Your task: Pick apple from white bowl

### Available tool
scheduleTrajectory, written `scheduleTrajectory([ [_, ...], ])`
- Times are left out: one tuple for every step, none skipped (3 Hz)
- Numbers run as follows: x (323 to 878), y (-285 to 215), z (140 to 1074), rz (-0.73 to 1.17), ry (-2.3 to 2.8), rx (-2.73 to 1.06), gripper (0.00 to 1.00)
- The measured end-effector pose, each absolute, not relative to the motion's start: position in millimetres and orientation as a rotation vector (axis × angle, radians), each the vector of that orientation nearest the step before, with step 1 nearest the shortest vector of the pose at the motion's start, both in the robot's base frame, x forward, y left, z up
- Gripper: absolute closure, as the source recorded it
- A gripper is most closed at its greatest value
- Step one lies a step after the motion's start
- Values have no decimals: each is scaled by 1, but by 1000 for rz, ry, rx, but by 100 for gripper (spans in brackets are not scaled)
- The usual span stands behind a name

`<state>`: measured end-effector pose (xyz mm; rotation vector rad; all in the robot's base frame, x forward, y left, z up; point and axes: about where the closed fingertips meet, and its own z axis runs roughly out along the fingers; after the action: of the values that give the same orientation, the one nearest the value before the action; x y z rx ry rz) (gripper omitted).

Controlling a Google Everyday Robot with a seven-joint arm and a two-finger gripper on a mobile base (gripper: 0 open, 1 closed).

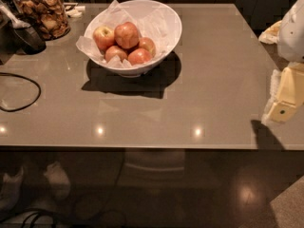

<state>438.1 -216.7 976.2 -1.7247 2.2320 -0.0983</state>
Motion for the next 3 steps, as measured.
scheduleTrajectory([
  [438, -217, 976, -98, 2232, -1725, 0],
  [466, -195, 971, -50, 2221, -1790, 0],
  [466, -194, 971, -49, 2219, -1793, 0],
])
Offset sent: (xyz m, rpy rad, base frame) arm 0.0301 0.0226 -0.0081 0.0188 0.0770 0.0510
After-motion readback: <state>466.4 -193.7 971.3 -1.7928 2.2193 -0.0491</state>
